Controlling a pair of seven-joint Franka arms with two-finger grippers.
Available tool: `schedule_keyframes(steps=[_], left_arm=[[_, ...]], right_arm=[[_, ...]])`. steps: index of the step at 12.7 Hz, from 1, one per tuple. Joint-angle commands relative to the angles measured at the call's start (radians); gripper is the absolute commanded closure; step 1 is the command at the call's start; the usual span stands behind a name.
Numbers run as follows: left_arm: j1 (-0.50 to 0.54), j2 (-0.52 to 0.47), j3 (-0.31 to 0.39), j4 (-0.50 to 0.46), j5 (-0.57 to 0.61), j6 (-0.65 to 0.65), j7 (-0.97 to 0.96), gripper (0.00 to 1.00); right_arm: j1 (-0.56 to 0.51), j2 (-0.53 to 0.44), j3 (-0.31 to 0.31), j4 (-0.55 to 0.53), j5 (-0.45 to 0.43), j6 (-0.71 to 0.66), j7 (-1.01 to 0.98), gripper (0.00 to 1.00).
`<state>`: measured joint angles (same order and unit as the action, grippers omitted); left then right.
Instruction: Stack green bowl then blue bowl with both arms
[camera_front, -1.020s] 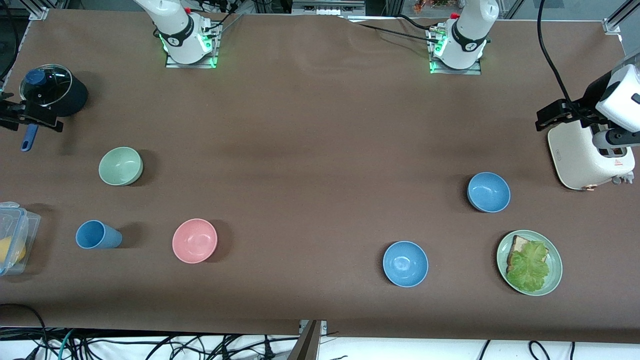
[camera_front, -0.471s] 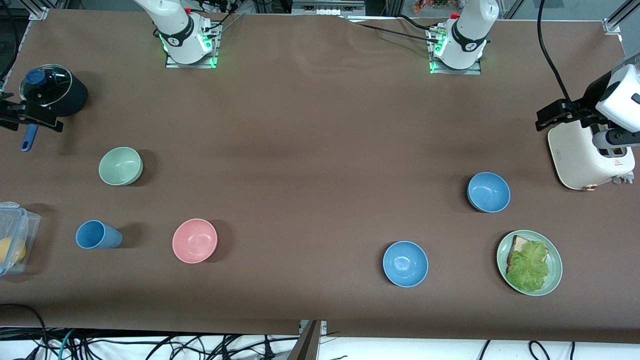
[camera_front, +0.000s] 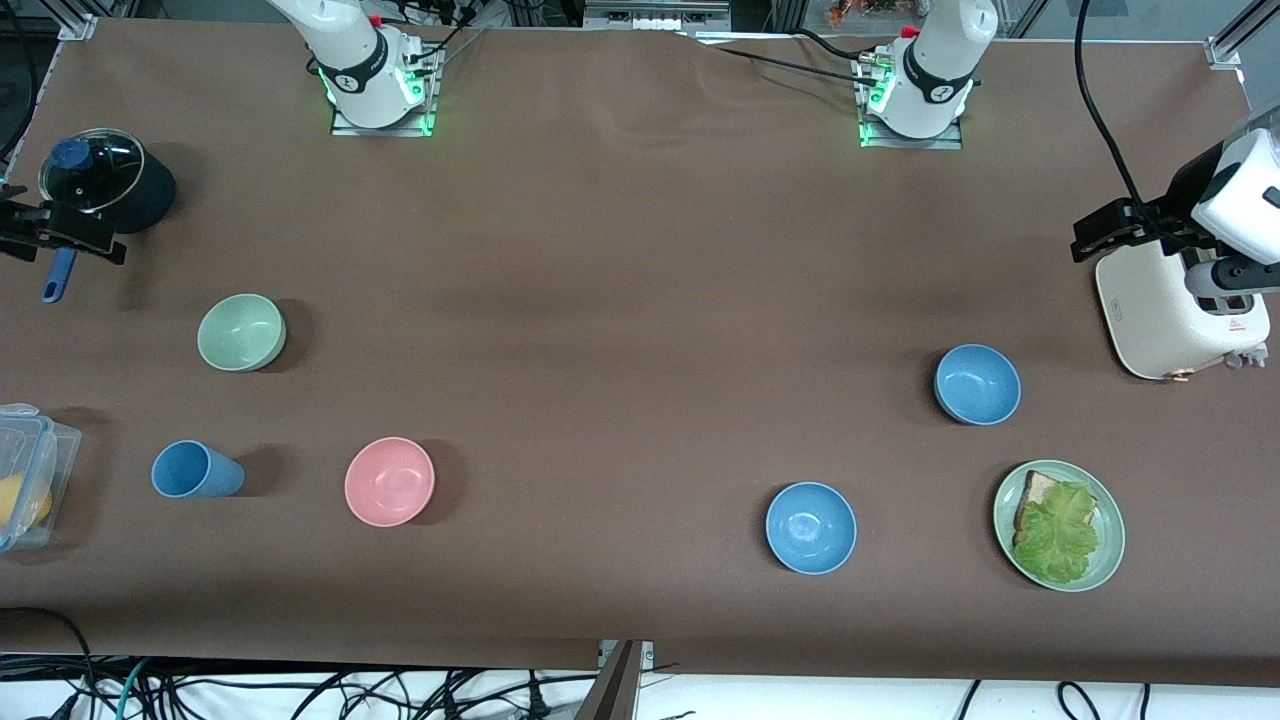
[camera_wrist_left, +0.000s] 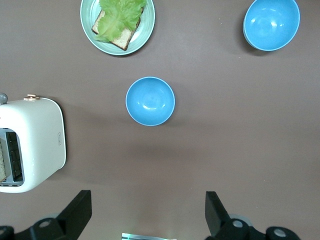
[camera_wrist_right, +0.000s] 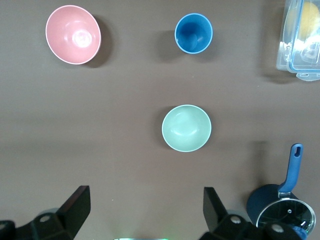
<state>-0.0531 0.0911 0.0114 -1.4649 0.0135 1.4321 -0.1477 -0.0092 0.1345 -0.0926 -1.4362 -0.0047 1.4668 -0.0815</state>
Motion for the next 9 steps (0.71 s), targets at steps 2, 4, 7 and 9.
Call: schedule_keyframes(steps=[2,4,7,9], left_arm=[[-0.002,0.010,0.002,0.029,-0.009,-0.039,0.002,0.00],[-0.002,0.010,0.002,0.029,-0.009,-0.039,0.002,0.00],[-0.004,0.010,-0.001,0.029,-0.009,-0.039,0.000,0.00],[-0.004,0.010,-0.005,0.029,-0.009,-0.039,-0.001,0.00]], right_arm=[[-0.008,-0.006,0.007,-0.001,-0.014,0.006,-0.001,0.00],[-0.008,-0.006,0.007,0.000,-0.012,0.006,0.000,0.00],[-0.008,-0.006,0.007,-0.001,-0.012,0.006,0.000,0.00],[-0.008,-0.006,0.007,0.000,-0.014,0.006,0.000,0.00]])
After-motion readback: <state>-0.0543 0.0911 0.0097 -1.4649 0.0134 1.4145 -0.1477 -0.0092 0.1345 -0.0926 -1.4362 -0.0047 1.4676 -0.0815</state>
